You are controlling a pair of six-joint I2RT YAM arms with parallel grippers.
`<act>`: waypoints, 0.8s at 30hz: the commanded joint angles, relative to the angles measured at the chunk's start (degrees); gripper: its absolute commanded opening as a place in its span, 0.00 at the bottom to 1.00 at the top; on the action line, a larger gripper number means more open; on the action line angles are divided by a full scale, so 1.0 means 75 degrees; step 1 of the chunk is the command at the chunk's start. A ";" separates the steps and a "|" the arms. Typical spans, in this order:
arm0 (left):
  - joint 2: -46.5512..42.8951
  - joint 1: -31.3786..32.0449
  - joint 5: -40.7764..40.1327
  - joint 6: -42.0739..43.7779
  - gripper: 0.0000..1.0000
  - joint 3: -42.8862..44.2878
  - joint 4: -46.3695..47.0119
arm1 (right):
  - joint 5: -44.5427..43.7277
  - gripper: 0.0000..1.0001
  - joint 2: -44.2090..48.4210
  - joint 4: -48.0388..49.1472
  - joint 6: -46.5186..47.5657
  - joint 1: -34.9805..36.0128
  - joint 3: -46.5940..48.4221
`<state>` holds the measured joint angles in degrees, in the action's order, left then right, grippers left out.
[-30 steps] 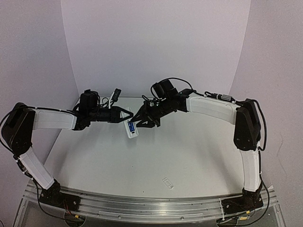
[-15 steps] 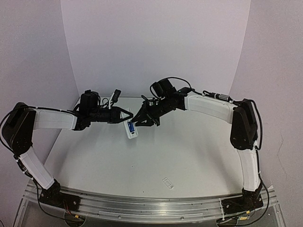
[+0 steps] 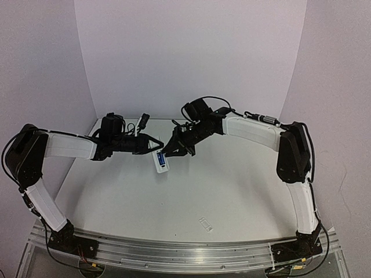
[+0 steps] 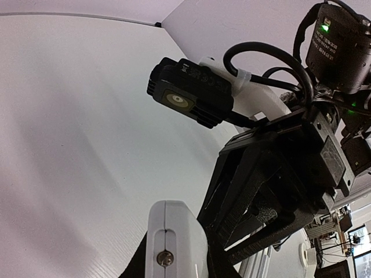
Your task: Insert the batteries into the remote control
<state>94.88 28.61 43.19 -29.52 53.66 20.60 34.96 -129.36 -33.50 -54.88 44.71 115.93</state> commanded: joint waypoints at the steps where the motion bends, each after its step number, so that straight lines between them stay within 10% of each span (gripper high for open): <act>1: -0.0552 0.0102 0.0635 -0.0342 0.00 0.1334 0.2461 | -0.0672 0.16 -0.1188 -0.2036 0.0395 0.0326 -0.0170; 24: -0.0791 0.0099 0.0400 -0.0819 0.00 0.0965 0.2719 | -0.1696 0.23 -0.0944 -0.2295 0.1293 0.0561 0.0217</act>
<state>97.67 28.21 39.04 -31.43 55.16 19.42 30.39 -134.10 -41.27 -47.78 46.02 119.08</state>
